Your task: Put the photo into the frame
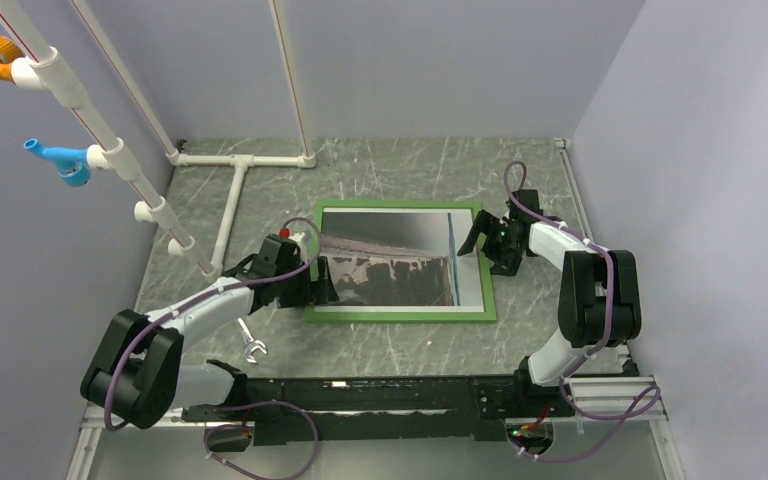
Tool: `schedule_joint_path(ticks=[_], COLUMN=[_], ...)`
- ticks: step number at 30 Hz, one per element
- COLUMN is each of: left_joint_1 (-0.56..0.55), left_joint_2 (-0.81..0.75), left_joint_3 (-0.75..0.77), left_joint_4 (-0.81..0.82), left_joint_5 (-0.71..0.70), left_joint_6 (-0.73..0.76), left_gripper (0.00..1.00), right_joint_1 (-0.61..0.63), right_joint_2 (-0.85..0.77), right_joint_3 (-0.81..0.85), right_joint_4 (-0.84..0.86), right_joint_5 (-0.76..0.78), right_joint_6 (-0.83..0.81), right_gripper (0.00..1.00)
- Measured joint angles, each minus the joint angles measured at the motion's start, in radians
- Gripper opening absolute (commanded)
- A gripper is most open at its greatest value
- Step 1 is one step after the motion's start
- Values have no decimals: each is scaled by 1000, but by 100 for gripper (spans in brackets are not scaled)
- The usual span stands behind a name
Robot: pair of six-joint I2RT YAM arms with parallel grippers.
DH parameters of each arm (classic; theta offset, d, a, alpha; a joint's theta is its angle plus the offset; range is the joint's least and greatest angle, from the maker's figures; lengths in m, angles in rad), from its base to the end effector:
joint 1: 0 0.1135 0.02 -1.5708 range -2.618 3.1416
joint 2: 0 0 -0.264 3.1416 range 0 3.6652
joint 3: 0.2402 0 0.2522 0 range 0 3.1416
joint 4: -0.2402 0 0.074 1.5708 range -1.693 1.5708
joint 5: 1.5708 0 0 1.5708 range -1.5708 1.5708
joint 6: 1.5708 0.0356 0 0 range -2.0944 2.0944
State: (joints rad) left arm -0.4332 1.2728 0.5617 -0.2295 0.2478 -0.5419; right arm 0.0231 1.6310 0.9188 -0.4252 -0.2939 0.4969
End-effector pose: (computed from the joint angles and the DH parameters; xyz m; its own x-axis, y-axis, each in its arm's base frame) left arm 0.2062 -0.1050 0.1638 -0.9058 -0.1320 -0.4027 0.0829 0.8768 -0.4737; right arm 0.3056 0.0174 0.1643 -0.8661 0.4364 -0.2438 0.3062 0.8487 0.4313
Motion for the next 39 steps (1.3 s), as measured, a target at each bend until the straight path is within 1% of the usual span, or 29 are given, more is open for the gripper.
schedule_joint_path(ticks=[9,15,20,29,33,39], left_joint_1=[-18,-27,-27,-26,-25,-24], left_joint_2=[-26,-25,-14,-18,-32,-42], left_joint_3=[-15,10,23,10,-13,-19], left_joint_4=[-12,-86,-110,-81,-48,-39], left_joint_5=[-23,-59,-69,-40,-26,-22], left_joint_6=[-3,1,3,-3,-6,-6], left_gripper=[99,99,99,98,98,99], right_joint_1=[1,13,16,17,17,17], right_joint_2=[-7,-50,-89,-95,-85,-81], right_joint_3=[-11,-45,-60,-66,-65,-61], right_joint_4=[19,10,-12,-14,-14,-16], right_joint_5=[1,14,26,22,21,23], right_joint_6=[0,1,1,1,1,1], right_gripper=[100,100,100,100,100,100])
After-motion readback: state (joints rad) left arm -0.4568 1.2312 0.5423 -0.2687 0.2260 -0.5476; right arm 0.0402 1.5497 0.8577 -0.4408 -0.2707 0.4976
